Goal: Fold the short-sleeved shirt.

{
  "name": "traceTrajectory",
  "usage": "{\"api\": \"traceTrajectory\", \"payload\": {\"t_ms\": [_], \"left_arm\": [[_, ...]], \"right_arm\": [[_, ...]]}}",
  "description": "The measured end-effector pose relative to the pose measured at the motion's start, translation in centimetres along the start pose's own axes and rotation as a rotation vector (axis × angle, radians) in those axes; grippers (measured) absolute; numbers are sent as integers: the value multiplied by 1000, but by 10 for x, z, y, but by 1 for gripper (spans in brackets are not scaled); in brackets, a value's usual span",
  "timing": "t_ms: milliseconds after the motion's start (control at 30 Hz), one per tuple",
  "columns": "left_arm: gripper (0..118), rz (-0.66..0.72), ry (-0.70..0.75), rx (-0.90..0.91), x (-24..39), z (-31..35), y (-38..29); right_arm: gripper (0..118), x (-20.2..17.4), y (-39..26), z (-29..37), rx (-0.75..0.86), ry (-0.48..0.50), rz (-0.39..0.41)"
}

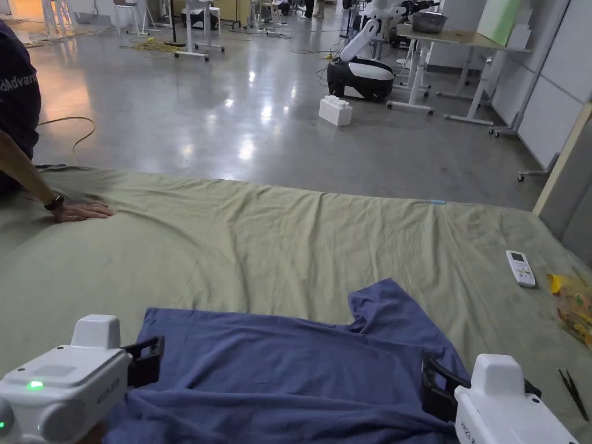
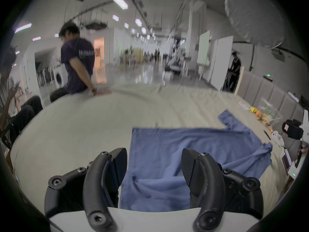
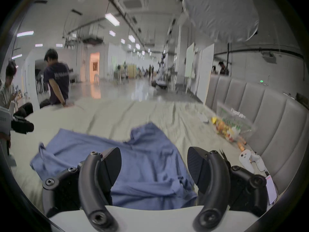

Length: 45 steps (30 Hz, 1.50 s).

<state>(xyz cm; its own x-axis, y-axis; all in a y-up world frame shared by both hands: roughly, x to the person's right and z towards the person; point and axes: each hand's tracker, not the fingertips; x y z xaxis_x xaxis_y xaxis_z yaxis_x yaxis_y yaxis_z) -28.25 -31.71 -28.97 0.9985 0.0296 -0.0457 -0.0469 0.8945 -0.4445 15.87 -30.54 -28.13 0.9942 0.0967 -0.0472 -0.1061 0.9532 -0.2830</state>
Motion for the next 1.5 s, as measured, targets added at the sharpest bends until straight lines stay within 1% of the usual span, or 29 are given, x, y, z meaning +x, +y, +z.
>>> {"api": "traceTrajectory", "payload": {"t_ms": [67,100,133,167,200,233,267,300,333,400,433,467,500,533,600,633,667,733,867,1000,1067,1100,1133,1167,1200,1233,1267,1300,1500], "left_arm": [[65,-31,-10,99,12,21,0],[57,-43,-1,147,20,33,0],[45,-47,12,181,26,45,0],[28,-35,29,219,31,56,1],[9,-26,35,237,29,59,-1],[9,-22,60,249,32,66,-1],[8,-23,84,260,34,73,-1],[4,-26,79,266,35,79,-1],[4,-26,69,274,35,85,-3],[0,-34,62,278,36,95,-3],[0,-46,61,281,35,100,-2],[0,-98,67,315,38,106,-4],[0,-122,69,327,38,110,-4],[0,-124,65,301,36,113,-2],[0,-100,82,295,34,119,-1],[0,-69,64,270,27,119,0],[0,-32,43,239,20,119,1],[0,-13,2,153,6,112,3],[0,-43,39,-29,-17,87,-1],[0,66,1,-267,-44,46,-16],[0,84,-33,-395,-54,22,-27],[0,87,-22,-420,-56,15,-31],[5,75,3,-470,-57,3,-36],[20,73,-3,-503,-58,-2,-39],[48,76,4,-545,-60,-12,-42],[66,87,31,-560,-60,-19,-45],[77,89,30,-579,-61,-24,-49],[80,86,25,-605,-61,-30,-52],[79,176,93,-749,-62,-53,-81]], "right_arm": [[84,-12,7,18,88,1,-2],[80,-17,11,27,143,-4,4],[72,-22,13,32,165,-10,3],[58,-27,15,38,183,-23,-4],[35,-31,18,44,223,-32,16],[15,-34,20,49,241,-38,20],[7,-35,21,51,233,-44,16],[6,-38,24,56,242,-46,16],[3,-39,25,60,238,-42,10],[2,-40,26,64,235,1,-13],[2,-43,24,67,239,-17,0],[1,-48,29,72,315,-34,112],[0,-49,27,70,264,-28,89],[0,-50,26,71,265,-22,85],[0,-53,26,73,264,-17,76],[0,-55,27,73,261,-24,81],[0,-54,27,74,263,-25,79],[0,-54,27,73,258,-15,71],[0,-54,21,68,235,-10,94],[0,-52,14,64,202,-13,83],[0,-50,9,63,185,-13,85],[0,-50,7,62,179,-15,88],[0,-50,5,61,172,-18,95],[0,-50,4,60,167,-18,98],[0,-49,2,60,157,-14,104],[0,-48,1,60,150,-16,108],[0,-48,0,59,142,-19,114],[0,-47,-2,59,139,-20,118],[0,-38,-8,61,111,-38,127]]}}
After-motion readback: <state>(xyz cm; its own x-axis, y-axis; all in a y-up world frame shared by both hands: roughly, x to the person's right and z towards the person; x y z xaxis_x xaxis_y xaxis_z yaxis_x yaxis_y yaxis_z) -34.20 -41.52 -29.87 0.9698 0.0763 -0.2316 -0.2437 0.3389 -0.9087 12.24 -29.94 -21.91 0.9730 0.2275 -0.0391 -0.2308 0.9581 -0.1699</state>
